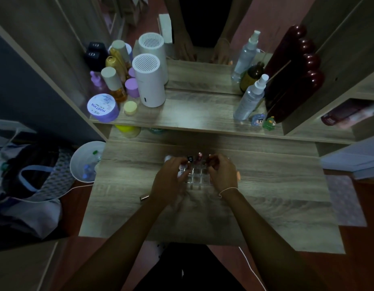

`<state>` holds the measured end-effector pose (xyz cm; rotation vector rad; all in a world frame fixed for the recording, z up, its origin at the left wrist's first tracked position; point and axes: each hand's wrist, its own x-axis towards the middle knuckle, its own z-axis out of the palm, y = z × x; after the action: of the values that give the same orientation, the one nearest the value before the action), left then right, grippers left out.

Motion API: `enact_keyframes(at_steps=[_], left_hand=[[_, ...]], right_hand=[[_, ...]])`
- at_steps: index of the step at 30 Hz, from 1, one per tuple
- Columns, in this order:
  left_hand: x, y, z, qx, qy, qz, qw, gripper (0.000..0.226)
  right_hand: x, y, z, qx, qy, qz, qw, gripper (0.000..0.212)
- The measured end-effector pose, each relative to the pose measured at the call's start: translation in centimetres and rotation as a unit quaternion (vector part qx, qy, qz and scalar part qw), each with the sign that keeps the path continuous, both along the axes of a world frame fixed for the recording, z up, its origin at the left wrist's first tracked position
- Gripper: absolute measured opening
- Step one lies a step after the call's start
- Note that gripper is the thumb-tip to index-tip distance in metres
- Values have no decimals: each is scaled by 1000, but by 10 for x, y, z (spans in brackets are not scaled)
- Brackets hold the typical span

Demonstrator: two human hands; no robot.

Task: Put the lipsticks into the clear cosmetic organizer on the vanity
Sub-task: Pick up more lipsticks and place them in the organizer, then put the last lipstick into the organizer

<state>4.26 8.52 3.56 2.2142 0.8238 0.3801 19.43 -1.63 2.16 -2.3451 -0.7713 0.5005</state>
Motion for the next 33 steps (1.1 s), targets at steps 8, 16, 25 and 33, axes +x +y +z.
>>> enact_keyframes(at_steps=[8, 16, 25, 33], left_hand=[[-38, 7, 0, 47, -10, 23, 999, 35], [-120, 26, -15, 63, 30, 90, 993, 29], [-164, 41, -37, 89, 156, -10, 984, 55], [-176, 39, -44, 71, 142, -89, 983, 49]], right_hand=[[-20, -13, 3, 93, 8, -33, 995, 30], [-108, -37, -12, 52, 48, 113, 991, 19], [-164, 13, -22, -38, -8, 238, 971, 44], [-176, 24, -33, -67, -63, 147, 985, 38]])
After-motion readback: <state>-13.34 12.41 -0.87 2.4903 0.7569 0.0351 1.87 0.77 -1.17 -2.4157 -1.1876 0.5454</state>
